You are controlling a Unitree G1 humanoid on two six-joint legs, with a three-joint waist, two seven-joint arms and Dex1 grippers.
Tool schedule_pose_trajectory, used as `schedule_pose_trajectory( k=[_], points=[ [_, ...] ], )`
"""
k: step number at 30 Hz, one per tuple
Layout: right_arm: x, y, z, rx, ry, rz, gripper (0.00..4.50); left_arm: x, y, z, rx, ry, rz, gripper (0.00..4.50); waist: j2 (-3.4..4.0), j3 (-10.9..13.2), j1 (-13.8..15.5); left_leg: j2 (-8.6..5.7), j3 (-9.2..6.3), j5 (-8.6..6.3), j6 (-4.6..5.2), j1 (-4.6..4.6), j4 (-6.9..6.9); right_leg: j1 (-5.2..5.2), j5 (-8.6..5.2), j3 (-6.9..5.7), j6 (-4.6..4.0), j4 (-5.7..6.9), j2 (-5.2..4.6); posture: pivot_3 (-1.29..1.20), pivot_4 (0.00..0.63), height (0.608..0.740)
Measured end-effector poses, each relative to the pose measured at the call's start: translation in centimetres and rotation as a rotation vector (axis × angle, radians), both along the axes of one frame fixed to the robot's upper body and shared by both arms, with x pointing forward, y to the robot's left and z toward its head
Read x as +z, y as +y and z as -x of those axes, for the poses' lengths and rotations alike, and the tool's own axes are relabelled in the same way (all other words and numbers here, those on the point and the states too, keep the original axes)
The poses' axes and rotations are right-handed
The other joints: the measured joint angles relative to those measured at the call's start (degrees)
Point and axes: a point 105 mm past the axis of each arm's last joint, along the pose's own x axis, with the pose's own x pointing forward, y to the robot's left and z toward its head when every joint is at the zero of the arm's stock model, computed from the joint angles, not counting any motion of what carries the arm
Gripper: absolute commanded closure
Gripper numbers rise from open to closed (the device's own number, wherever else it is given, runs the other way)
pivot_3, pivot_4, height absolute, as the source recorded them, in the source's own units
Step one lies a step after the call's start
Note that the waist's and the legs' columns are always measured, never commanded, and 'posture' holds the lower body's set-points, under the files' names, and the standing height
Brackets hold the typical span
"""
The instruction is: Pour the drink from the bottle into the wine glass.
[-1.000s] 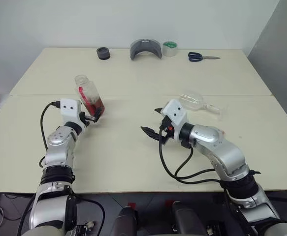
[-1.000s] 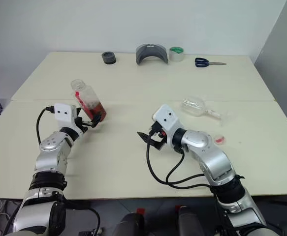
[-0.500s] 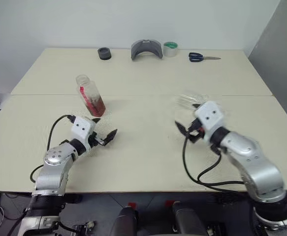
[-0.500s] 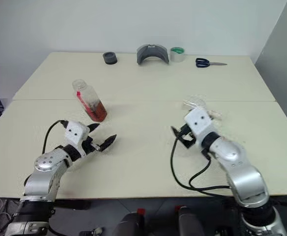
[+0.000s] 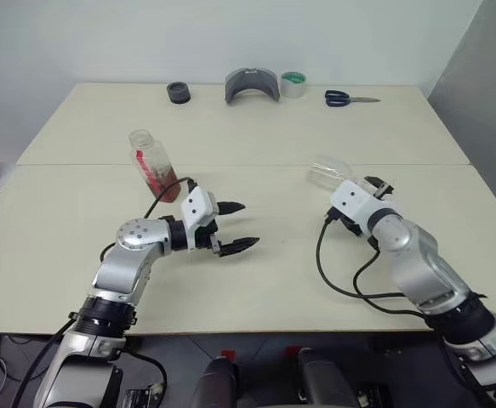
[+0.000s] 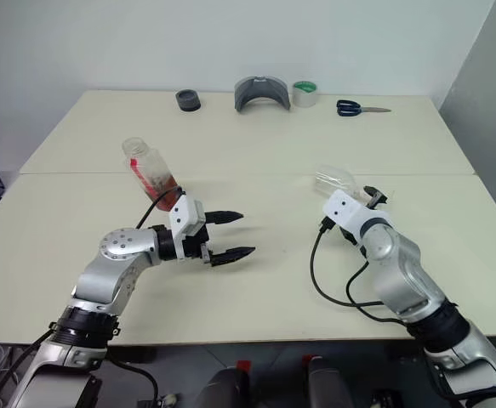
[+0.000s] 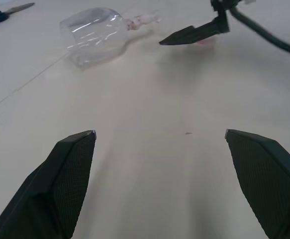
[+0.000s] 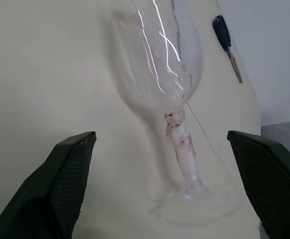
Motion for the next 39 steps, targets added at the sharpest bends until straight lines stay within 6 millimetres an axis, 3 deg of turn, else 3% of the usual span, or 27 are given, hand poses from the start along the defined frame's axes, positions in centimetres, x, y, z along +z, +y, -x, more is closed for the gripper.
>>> schedule_pose_trajectory(
  k=[4, 10, 15, 25, 28, 38, 39],
  points=[
    [-0.1, 0.0, -1.0, -0.027, -0.022, 0.042, 0.0, 0.4, -0.7, -0.2, -0.026, -0.028, 0.004, 0.02, 0.0, 0.0, -0.12, 0.01, 0.02, 0.0, 0.0, 0.02, 0.0, -0.01, 0.0, 0.02, 0.0, 0.02, 0.01, 0.0, 0.15, 0.74],
    [0.3, 1.0, -2.9, -0.058, -0.09, 0.288, 0.0, 0.2, -1.7, -0.3, -0.052, -0.028, 0.016, 0.02, 0.0, 0.0, -0.16, 0.01, 0.0, 0.0, 0.0, 0.01, 0.01, -0.02, 0.0, 0.0, 0.0, 0.03, 0.02, 0.0, 0.15, 0.74],
    [-1.0, 0.5, -4.0, -0.11, -0.045, 0.346, 0.0, 0.3, -2.2, -0.4, -0.06, -0.031, 0.027, 0.02, 0.01, 0.0, -0.12, -0.03, 0.02, 0.01, -0.01, 0.01, 0.01, -0.03, 0.01, 0.02, 0.0, 0.03, -0.03, 0.0, 0.15, 0.74],
    [-1.4, 0.1, -5.3, -0.134, -0.057, 0.404, 0.0, 0.2, -2.9, -0.4, -0.068, -0.038, 0.042, 0.02, 0.01, 0.0, -0.21, -0.01, 0.03, 0.0, -0.01, 0.04, 0.01, -0.03, 0.01, 0.03, -0.01, 0.05, 0.0, 0.0, 0.15, 0.74],
    [-1.5, 0.0, -5.8, -0.134, -0.049, 0.413, 0.58, 0.1, -2.9, -0.5, -0.064, -0.038, 0.042, 0.0, 0.01, 0.0, -0.21, -0.01, 0.02, 0.01, -0.01, 0.04, 0.01, -0.03, 0.01, 0.03, -0.01, 0.06, 0.0, 0.0, 0.15, 0.74],
    [-1.6, -0.3, -6.4, -0.129, -0.034, 0.402, 4.09, 0.0, -2.8, -0.7, -0.041, -0.037, 0.045, 0.0, 0.01, 0.0, -0.24, 0.0, 0.01, 0.0, -0.01, 0.04, 0.01, -0.03, 0.01, 0.03, -0.01, 0.06, 0.0, 0.0, 0.15, 0.74],
    [-1.5, -0.2, -6.4, -0.127, -0.036, 0.396, 4.22, 0.0, -2.8, -0.8, -0.034, -0.033, 0.046, 0.0, 0.01, 0.0, -0.26, 0.0, 0.02, 0.0, -0.01, 0.04, 0.01, -0.03, 0.01, 0.03, -0.01, 0.06, 0.01, 0.0, 0.15, 0.74]
  ],
)
